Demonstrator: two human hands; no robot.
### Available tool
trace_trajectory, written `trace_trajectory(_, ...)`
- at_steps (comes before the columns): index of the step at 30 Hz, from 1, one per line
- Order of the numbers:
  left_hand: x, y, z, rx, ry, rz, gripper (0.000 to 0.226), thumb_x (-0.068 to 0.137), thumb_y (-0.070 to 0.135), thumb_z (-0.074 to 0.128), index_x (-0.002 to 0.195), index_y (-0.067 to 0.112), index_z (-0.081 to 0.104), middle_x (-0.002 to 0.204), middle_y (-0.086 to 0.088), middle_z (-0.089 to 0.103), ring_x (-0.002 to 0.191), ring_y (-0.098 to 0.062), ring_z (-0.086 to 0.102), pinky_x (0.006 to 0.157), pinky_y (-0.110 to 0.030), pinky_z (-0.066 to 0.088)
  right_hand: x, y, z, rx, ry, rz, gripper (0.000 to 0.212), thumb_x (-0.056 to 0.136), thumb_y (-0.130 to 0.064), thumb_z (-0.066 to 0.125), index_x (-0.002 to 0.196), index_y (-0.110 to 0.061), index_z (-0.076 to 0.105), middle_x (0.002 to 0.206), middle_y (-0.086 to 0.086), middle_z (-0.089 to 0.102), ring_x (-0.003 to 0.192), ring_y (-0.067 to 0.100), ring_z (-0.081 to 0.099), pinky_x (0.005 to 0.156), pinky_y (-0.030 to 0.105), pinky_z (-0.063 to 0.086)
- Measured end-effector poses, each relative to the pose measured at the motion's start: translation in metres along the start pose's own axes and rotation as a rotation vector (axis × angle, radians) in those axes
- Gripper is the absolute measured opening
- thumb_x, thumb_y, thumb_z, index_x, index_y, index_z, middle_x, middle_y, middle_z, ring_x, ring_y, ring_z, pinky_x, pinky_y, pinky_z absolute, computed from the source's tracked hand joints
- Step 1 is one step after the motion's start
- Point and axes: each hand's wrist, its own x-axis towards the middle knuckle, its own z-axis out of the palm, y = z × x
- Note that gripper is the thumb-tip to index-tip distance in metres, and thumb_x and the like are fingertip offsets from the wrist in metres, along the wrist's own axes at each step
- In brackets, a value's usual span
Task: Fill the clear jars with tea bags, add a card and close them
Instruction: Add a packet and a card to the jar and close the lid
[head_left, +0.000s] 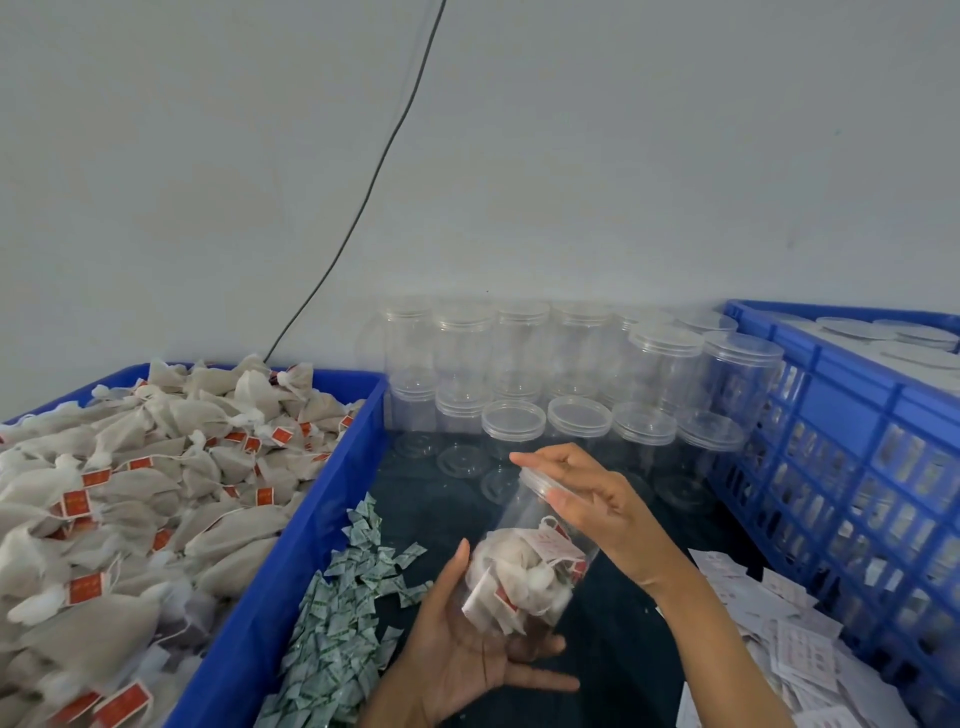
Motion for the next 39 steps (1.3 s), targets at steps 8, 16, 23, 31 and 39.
trace_trajectory(8, 0.007, 0.000, -0.004, 0.174, 0.222, 0.175, 0.071, 0.054, 0.040, 0.092, 0.112, 0.003, 0.071, 0.113, -0.030, 0.063, 0.089, -0.038, 0.066, 0.069, -0.045, 0.057, 0.005, 0.008, 0.010, -0.040, 0.087, 0.112, 0.029, 0.091, -0.044, 0.051, 0.117, -0.049, 0.063, 0.114, -0.006, 0.057, 0.111, 0.002, 0.055, 0.092, 0.013, 0.044)
trace_trajectory(16, 0.010, 0.000, -0.001, 0.145, 0.319, 0.309, 0.060, 0.058, 0.042, 0.087, 0.106, 0.008, 0.074, 0.112, -0.023, 0.067, 0.087, -0.031, 0.066, 0.069, -0.042, 0.056, 0.015, 0.002, 0.008, -0.051, 0.039, 0.349, 0.034, 0.100, -0.043, 0.044, 0.133, -0.039, 0.047, 0.135, -0.013, 0.045, 0.132, 0.004, 0.039, 0.101, 0.012, 0.031)
trace_trajectory(23, 0.007, -0.002, 0.005, 0.143, 0.381, 0.329, 0.064, 0.075, 0.030, 0.073, 0.132, 0.007, 0.054, 0.118, -0.024, 0.065, 0.085, -0.029, 0.066, 0.060, -0.038, 0.056, -0.004, -0.005, -0.002, -0.127, -0.019, 0.395, 0.059, 0.075, -0.072, 0.045, 0.128, -0.046, 0.048, 0.124, -0.021, 0.051, 0.113, -0.003, 0.051, 0.083, 0.014, 0.039)
trace_trajectory(31, 0.007, -0.004, 0.002, 0.191, 0.377, 0.350, 0.060, 0.077, 0.039, 0.070, 0.127, 0.007, 0.058, 0.113, -0.020, 0.068, 0.086, -0.026, 0.066, 0.061, -0.034, 0.054, 0.002, -0.005, 0.000, -0.015, -0.040, 0.397, 0.062, 0.077, -0.062, 0.061, 0.133, -0.051, 0.037, 0.125, -0.017, 0.052, 0.118, -0.001, 0.050, 0.085, 0.016, 0.040)
trace_trajectory(39, 0.010, -0.002, 0.000, 0.132, 0.329, 0.320, 0.072, 0.062, 0.065, 0.078, 0.108, 0.009, 0.074, 0.114, -0.022, 0.067, 0.091, -0.029, 0.067, 0.070, -0.041, 0.056, -0.002, -0.010, 0.010, -0.030, -0.006, 0.332, 0.073, 0.072, -0.071, 0.054, 0.138, -0.049, 0.033, 0.131, -0.021, 0.041, 0.124, 0.001, 0.042, 0.089, 0.020, 0.037)
